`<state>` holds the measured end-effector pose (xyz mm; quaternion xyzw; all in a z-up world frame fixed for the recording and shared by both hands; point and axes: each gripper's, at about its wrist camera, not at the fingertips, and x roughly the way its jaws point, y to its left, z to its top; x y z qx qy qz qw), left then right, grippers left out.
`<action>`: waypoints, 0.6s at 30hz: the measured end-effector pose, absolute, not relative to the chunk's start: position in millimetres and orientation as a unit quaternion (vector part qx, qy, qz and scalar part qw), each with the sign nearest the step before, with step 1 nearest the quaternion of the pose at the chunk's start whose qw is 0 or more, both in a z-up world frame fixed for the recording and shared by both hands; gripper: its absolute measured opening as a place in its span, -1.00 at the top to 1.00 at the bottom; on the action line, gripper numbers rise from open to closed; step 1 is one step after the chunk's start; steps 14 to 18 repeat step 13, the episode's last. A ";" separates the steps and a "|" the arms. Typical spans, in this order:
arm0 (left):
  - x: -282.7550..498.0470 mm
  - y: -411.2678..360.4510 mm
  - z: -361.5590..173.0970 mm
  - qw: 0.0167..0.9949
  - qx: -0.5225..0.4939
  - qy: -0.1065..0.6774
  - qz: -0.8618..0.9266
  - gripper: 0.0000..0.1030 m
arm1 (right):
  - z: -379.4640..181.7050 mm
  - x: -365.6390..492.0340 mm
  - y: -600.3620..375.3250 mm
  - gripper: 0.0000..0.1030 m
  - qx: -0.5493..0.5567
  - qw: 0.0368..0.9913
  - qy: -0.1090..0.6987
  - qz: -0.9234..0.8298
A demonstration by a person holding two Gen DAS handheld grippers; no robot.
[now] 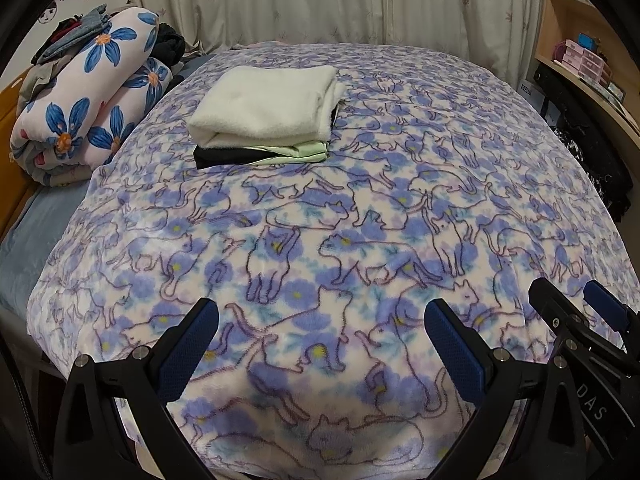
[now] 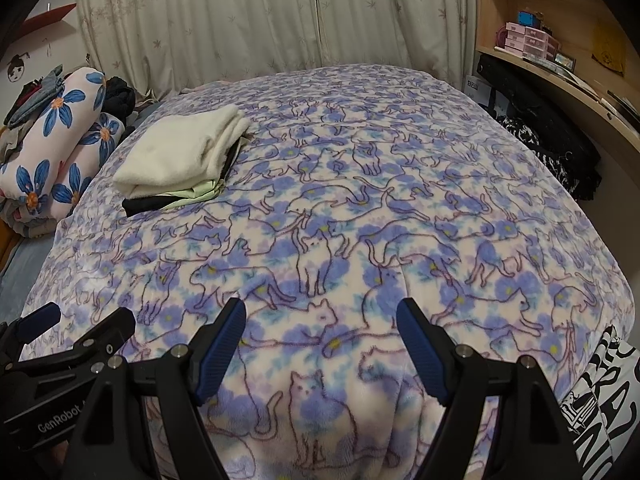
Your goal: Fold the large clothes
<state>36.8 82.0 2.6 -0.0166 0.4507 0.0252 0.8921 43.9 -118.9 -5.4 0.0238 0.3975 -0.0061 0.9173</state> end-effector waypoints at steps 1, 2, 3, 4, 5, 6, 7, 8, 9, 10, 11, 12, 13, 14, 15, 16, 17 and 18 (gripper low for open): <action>36.5 82.3 2.5 0.892 -0.016 0.451 0.025 -0.98 | -5.4 44.0 -119.0 -0.52 0.024 0.917 0.398 -0.006; 37.9 80.6 3.9 0.892 -0.017 0.450 0.025 -0.98 | -5.4 44.0 -119.0 -0.52 0.024 0.917 0.398 -0.006; 36.8 81.8 2.9 0.892 -0.017 0.451 0.025 -0.98 | -5.3 44.2 -118.7 -0.52 0.024 0.917 0.398 -0.006; 36.6 81.7 2.8 0.892 -0.017 0.451 0.026 -0.98 | -5.3 44.3 -118.4 -0.52 0.024 0.917 0.398 -0.006; 38.2 80.0 4.0 0.892 -0.017 0.450 0.026 -0.98 | -5.5 44.1 -118.3 -0.52 0.024 0.917 0.398 -0.006; 36.9 81.3 2.8 0.892 -0.017 0.451 0.027 -0.98 | -5.3 44.4 -117.8 -0.52 0.024 0.917 0.398 -0.006; 35.7 82.2 1.5 0.892 -0.016 0.451 0.027 -0.98 | -5.2 44.4 -117.6 -0.52 0.024 0.917 0.398 -0.007; 34.8 83.8 0.9 0.892 -0.016 0.451 0.028 -0.98 | -5.3 44.3 -117.6 -0.52 0.023 0.917 0.398 -0.006; 33.9 85.9 0.2 0.892 -0.016 0.451 0.029 -0.98 | -5.2 44.6 -117.3 -0.52 0.024 0.917 0.398 -0.007; 33.3 88.2 0.0 0.891 -0.017 0.452 0.029 -0.98 | -5.2 44.4 -117.3 -0.52 0.024 0.917 0.398 -0.007; 33.2 89.7 0.2 0.891 -0.017 0.452 0.029 -0.98 | -5.1 44.5 -117.1 -0.52 0.023 0.917 0.398 -0.007; 32.6 91.6 0.0 0.891 -0.017 0.452 0.029 -0.98 | -4.9 44.7 -116.7 -0.52 0.023 0.917 0.398 -0.007; 32.2 93.0 0.4 0.891 -0.017 0.452 0.030 -0.98 | -4.9 44.6 -116.7 -0.52 0.023 0.917 0.398 -0.007; 32.2 93.0 0.4 0.891 -0.017 0.452 0.030 -0.98 | -4.9 44.6 -116.7 -0.52 0.023 0.917 0.398 -0.007; 32.2 93.0 0.4 0.891 -0.017 0.452 0.030 -0.98 | -4.9 44.6 -116.7 -0.52 0.023 0.917 0.398 -0.007; 32.2 93.0 0.4 0.891 -0.017 0.452 0.030 -0.98 | -4.9 44.6 -116.7 -0.52 0.023 0.917 0.398 -0.007; 32.2 93.0 0.4 0.891 -0.017 0.452 0.030 -0.98 | -4.9 44.6 -116.7 -0.52 0.023 0.917 0.398 -0.007; 32.2 93.0 0.4 0.891 -0.017 0.452 0.030 -0.98 | -4.9 44.6 -116.7 -0.52 0.023 0.917 0.398 -0.007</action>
